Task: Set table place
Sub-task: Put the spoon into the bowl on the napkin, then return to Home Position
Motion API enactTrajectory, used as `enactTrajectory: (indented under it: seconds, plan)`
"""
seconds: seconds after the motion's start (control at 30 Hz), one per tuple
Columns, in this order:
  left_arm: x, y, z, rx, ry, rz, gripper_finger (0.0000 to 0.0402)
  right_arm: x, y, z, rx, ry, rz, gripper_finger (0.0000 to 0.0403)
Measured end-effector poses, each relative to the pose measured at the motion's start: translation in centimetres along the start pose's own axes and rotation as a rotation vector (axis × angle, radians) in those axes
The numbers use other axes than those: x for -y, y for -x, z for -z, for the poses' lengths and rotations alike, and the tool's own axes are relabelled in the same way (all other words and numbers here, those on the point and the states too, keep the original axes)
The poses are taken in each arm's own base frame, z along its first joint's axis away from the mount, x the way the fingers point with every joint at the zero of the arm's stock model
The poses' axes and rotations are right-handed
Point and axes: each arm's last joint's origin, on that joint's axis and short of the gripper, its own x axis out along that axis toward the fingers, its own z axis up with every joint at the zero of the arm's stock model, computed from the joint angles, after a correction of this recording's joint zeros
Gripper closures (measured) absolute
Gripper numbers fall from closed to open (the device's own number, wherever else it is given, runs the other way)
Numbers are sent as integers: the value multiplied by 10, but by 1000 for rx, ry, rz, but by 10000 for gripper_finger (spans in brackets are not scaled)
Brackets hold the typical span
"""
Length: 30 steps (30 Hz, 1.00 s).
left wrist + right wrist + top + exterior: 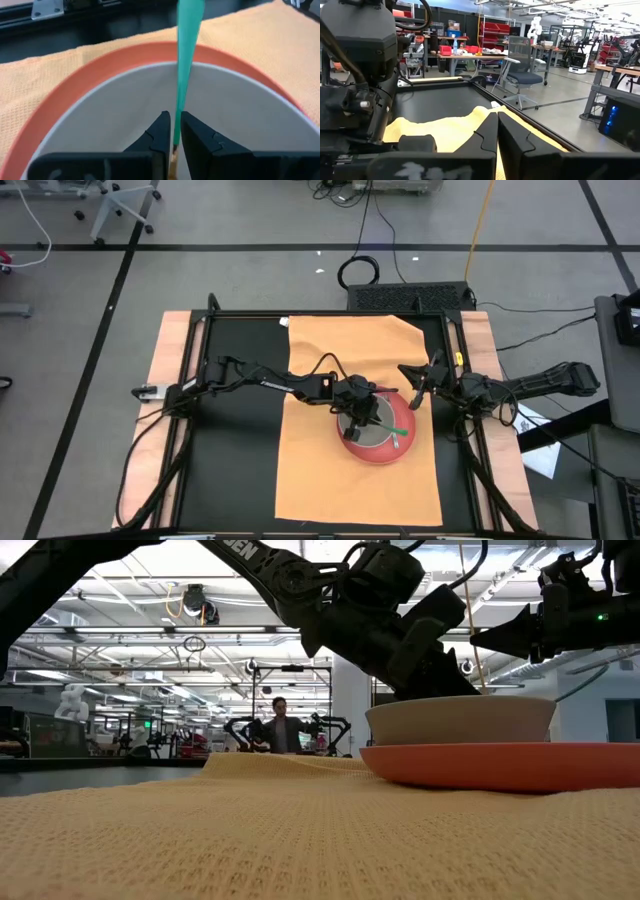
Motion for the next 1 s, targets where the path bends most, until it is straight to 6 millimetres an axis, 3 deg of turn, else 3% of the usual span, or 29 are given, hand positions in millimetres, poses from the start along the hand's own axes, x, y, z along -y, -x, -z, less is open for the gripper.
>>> enactTrajectory:
  seconds: [0.37, 0.6, 0.73, 0.83, 1.0]
  plan:
    - [3, -1, 0, -5, -16, 6, 382, 0, 0, 0, 0, -2, 0, 403]
    - [14, 10, -22, 37, -175, -43, 351, 0, 0, 0, -3, 0, -2, 403]
    - [26, 35, -52, 58, -256, -101, 316, 0, 0, 2, -15, 8, -4, 403]
    - [37, 66, -78, 62, -276, -165, 302, 0, 0, 2, -18, 9, -5, 403]
    - [48, 132, -106, -6, -241, -239, 324, 0, 0, 2, -17, -13, -6, 403]
